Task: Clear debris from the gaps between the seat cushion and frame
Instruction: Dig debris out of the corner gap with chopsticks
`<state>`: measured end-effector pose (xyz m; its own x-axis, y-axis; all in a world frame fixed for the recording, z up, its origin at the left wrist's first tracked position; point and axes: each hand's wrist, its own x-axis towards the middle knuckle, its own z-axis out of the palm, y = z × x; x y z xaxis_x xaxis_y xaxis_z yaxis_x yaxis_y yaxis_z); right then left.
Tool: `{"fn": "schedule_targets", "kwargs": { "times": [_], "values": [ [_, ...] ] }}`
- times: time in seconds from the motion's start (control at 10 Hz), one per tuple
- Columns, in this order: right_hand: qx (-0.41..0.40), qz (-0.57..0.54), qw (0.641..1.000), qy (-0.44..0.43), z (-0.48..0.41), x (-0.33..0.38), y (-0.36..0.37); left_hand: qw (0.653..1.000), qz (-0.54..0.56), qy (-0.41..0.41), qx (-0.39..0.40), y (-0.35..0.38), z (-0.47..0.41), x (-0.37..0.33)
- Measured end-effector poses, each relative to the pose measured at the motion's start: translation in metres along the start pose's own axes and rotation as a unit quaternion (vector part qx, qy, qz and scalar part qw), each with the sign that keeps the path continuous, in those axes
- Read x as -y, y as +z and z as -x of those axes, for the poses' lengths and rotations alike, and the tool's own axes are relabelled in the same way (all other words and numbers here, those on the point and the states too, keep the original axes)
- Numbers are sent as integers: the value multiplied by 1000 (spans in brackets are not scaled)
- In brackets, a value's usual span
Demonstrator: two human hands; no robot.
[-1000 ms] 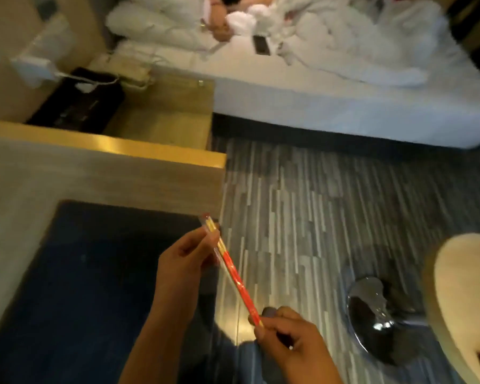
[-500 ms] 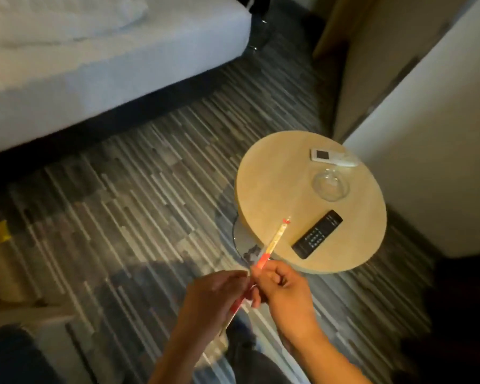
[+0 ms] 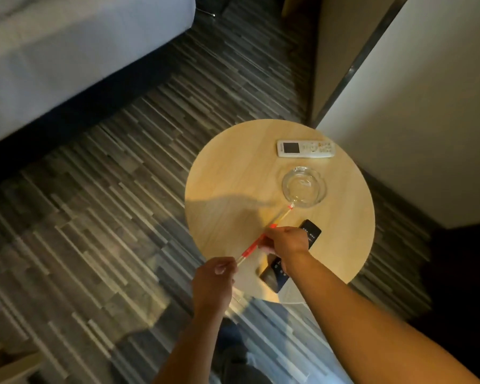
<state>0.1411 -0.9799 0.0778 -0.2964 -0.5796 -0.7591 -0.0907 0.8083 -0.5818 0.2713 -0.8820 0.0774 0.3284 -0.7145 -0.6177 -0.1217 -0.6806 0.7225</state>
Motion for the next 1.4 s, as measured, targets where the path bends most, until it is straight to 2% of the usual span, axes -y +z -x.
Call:
{"fn": "schedule_targets", "kwargs": {
  "times": [0.1,0.2,0.3,0.4,0.5,0.6,0.7,0.8,0.9,1.0,1.1,1.2,1.4],
  "values": [
    [27,43,999,15,-20,7,8,999,-2,-40,9,10,-20,10],
    [-12,76,996,42,-38,8,17,997,13,-75,-8,16,-27,19],
    [-19,88,993,79,-46,15,25,998,-7,-49,-27,22,-29,26],
    [33,59,994,85,-49,16,20,998,-10,-30,-47,27,-22,27],
    [12,19,992,127,-48,14,20,996,-41,-12,-75,30,-20,29],
    [8,76,991,111,-46,9,23,995,-35,2,-96,30,-18,28],
    [57,113,990,57,-42,4,20,994,20,7,-108,26,-11,30],
    [46,145,987,60,-30,8,17,993,69,-27,-87,10,5,45],
    [26,180,983,40,-10,15,17,989,62,-75,-109,-36,27,92],
    [39,218,973,-67,23,13,21,943,142,-173,-246,-98,68,154],
    [156,275,943,-105,80,0,65,882,223,-216,-355,-174,144,231],
    [300,383,870,-84,145,-39,142,791,303,-256,-466,-230,225,282],
    [504,487,710,-69,323,-183,270,613,371,-266,-645,-282,399,376]
  ]
}}
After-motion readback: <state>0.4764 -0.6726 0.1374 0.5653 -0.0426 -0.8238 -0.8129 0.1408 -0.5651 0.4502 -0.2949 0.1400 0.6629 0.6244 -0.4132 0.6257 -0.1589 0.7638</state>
